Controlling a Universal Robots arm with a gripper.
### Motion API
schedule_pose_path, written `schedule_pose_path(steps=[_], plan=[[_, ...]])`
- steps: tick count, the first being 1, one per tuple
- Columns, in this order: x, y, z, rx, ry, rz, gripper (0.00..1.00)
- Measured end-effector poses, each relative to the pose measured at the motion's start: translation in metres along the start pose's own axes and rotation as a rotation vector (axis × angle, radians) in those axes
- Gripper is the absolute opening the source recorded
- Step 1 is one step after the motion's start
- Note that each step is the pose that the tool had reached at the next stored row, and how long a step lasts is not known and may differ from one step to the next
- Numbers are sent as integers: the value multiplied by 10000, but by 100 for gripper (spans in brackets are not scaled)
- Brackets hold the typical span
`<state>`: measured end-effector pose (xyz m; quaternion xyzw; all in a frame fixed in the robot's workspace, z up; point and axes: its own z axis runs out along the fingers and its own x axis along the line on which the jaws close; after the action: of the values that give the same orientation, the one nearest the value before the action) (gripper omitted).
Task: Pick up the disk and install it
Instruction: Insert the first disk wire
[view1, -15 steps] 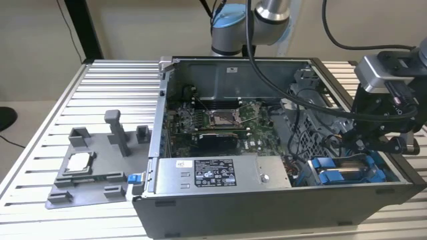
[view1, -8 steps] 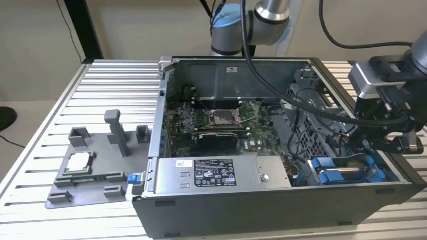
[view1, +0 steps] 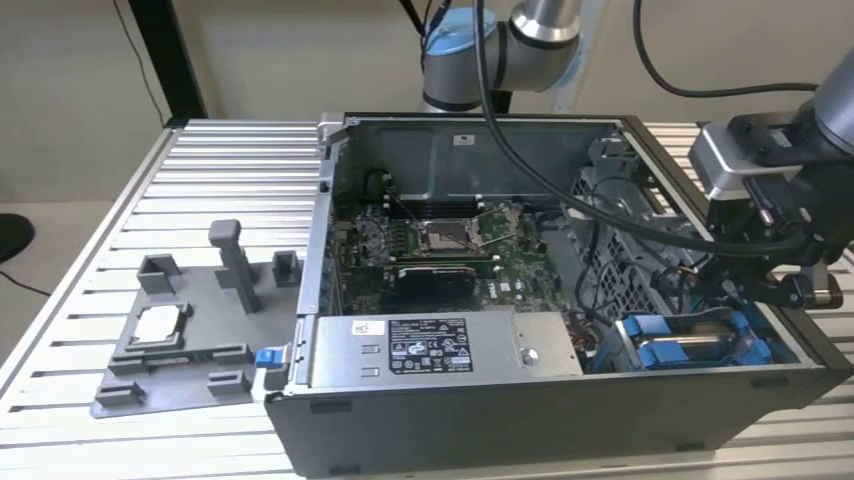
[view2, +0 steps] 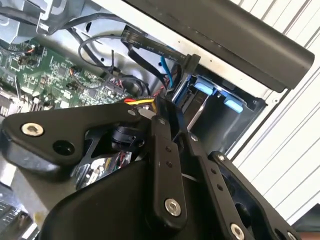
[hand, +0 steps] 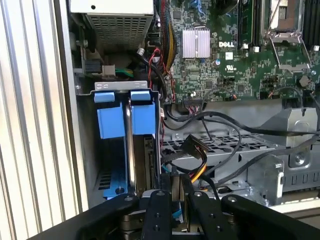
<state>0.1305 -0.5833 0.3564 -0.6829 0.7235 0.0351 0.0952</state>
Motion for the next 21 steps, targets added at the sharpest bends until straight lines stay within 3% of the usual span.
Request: schedule_pose_path(steps=[2, 3, 4, 5, 6, 12, 16, 21], plan=[[1, 5, -2, 167, 32, -35, 0], [3, 9, -2, 285, 93, -63, 0], [4, 13, -2, 358, 180, -85, 0], [4, 18, -1, 384, 266, -99, 0], [5, 22, 1, 387, 311, -104, 0], [6, 27, 2, 388, 316, -104, 0], [13, 29, 36, 403, 458, -121, 0], [21, 33, 77, 521, 532, -148, 0]])
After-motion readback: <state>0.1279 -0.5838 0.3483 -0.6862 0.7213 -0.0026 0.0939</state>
